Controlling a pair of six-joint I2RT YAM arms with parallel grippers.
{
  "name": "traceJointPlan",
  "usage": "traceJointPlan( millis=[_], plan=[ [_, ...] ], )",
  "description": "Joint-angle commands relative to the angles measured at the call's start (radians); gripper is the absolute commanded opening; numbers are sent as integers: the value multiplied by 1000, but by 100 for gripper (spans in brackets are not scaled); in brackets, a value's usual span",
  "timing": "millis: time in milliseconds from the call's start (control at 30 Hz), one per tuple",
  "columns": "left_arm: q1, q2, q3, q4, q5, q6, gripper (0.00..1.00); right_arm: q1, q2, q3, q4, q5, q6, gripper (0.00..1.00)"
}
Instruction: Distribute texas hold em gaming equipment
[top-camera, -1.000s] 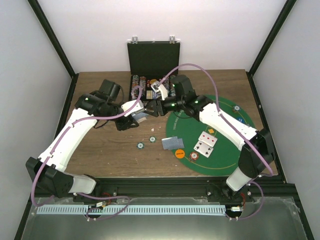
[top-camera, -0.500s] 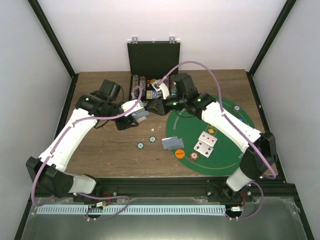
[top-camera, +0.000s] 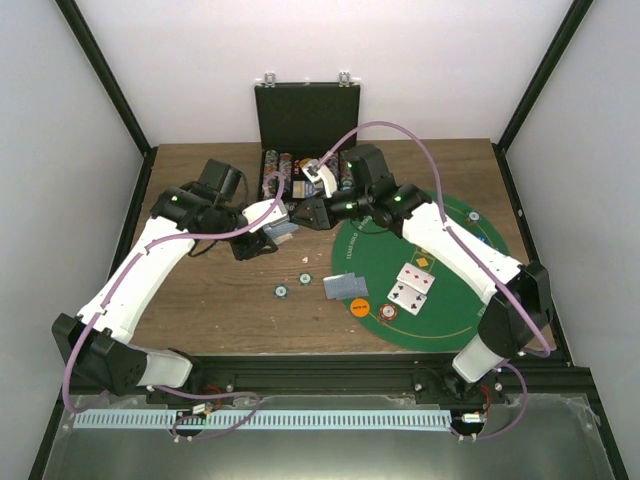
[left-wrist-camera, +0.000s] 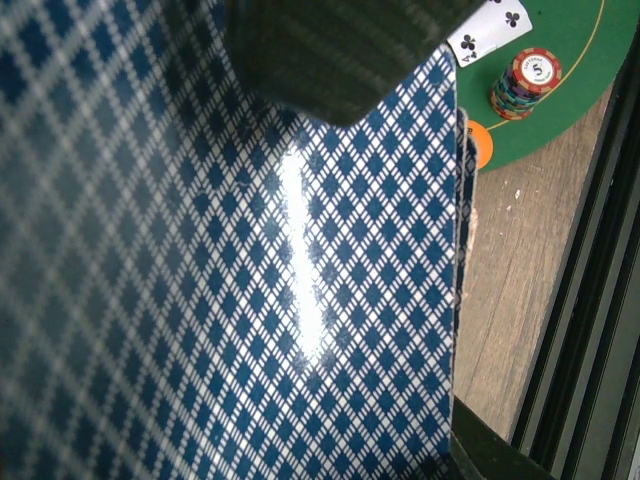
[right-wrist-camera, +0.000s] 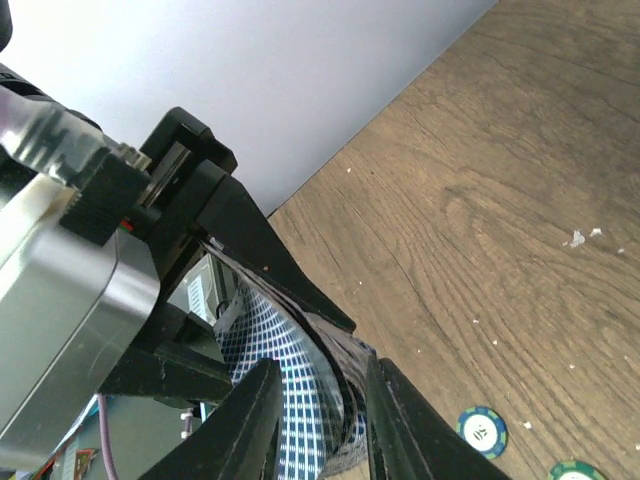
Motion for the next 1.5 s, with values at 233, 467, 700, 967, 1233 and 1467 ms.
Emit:
traceJointPlan(
  millis=[233, 467, 700, 967, 1233, 1467],
  plan=[
    [3, -3, -4, 13, 4, -8, 37, -1, -2, 50, -5, 15, -14, 1],
    [3, -2, -10, 17, 0, -8, 37, -19, -61, 28, -69, 119, -31, 1],
    [3, -6, -12, 17, -5, -10, 37, -62, -114, 32, -101, 149, -26, 1],
    [3, -3, -18, 34, -44, -24, 37, -209, -217, 47, -295, 502, 28, 1],
    [3, 0, -19, 39, -48, -27, 37, -383, -233, -110, -507, 1006, 173, 1],
    [3, -6, -30, 41, -50, -25, 37, -412, -51, -207, -657, 1329, 296, 1]
  ],
)
